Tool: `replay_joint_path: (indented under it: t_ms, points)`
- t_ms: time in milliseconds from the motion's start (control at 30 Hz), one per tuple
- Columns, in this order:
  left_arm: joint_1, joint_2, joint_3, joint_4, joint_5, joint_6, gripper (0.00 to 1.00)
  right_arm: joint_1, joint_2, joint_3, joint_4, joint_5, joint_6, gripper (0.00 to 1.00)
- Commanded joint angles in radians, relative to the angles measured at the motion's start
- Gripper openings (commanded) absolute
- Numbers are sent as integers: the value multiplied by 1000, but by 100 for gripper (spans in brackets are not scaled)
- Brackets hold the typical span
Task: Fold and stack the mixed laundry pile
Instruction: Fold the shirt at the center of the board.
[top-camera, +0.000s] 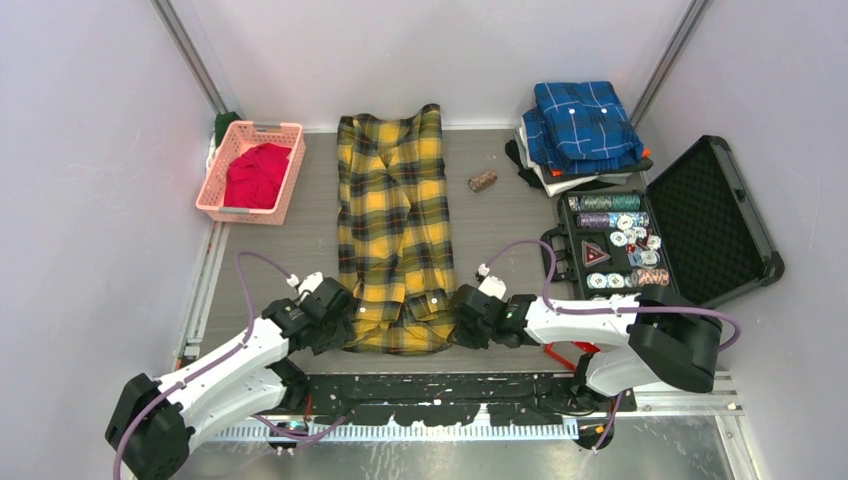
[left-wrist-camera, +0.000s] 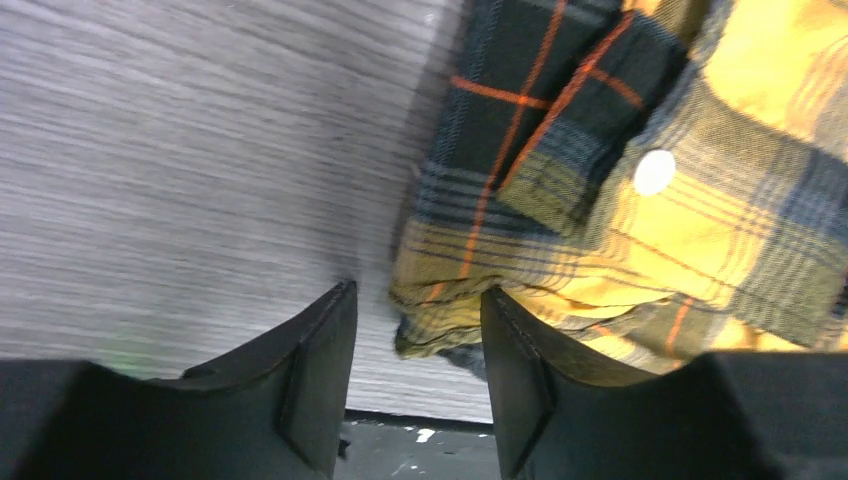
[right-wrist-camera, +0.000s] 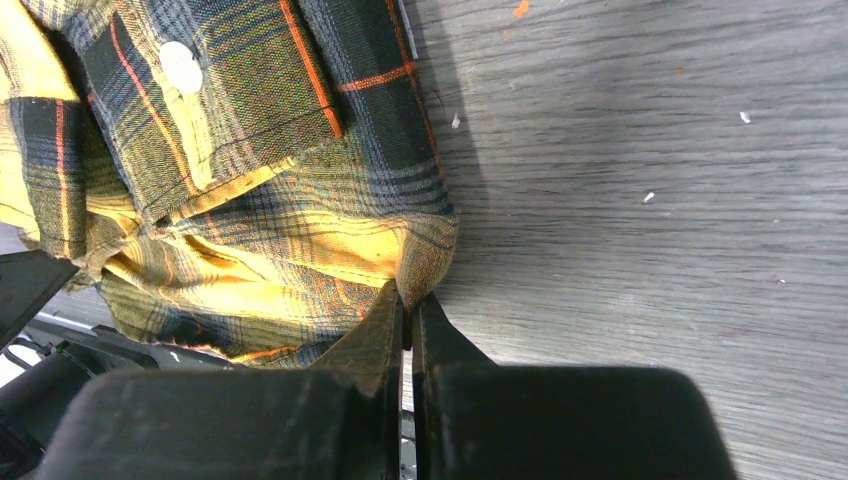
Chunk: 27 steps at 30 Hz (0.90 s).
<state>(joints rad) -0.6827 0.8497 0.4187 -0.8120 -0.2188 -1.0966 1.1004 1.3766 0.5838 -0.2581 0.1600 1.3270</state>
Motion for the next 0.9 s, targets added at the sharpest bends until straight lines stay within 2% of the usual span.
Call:
replay_joint_path:
  t_ms: [0, 133, 233, 267, 567, 733, 867]
  points:
    - [-5, 15, -42, 152, 40, -23, 45, 6, 0, -23, -44, 61, -18, 1]
    - [-5, -13, -73, 197, 45, -23, 26, 6, -14, -24, -49, 68, -23, 1]
    - [-5, -53, -69, 194, 44, 4, 2, 6, -31, -16, -64, 75, -31, 1]
    - [-5, -68, -66, 192, 50, 11, 0, 6, -38, -8, -80, 79, -35, 1]
    - [-59, -167, -40, 69, 201, -46, 0, 24, -152, 22, -243, 25, -18, 1]
    - [-81, -245, 50, -24, 193, -53, 0, 46, -240, 77, -345, 66, -11, 1]
    - [-81, -238, 172, -99, 143, -22, 0, 47, -258, 214, -460, 164, -52, 1]
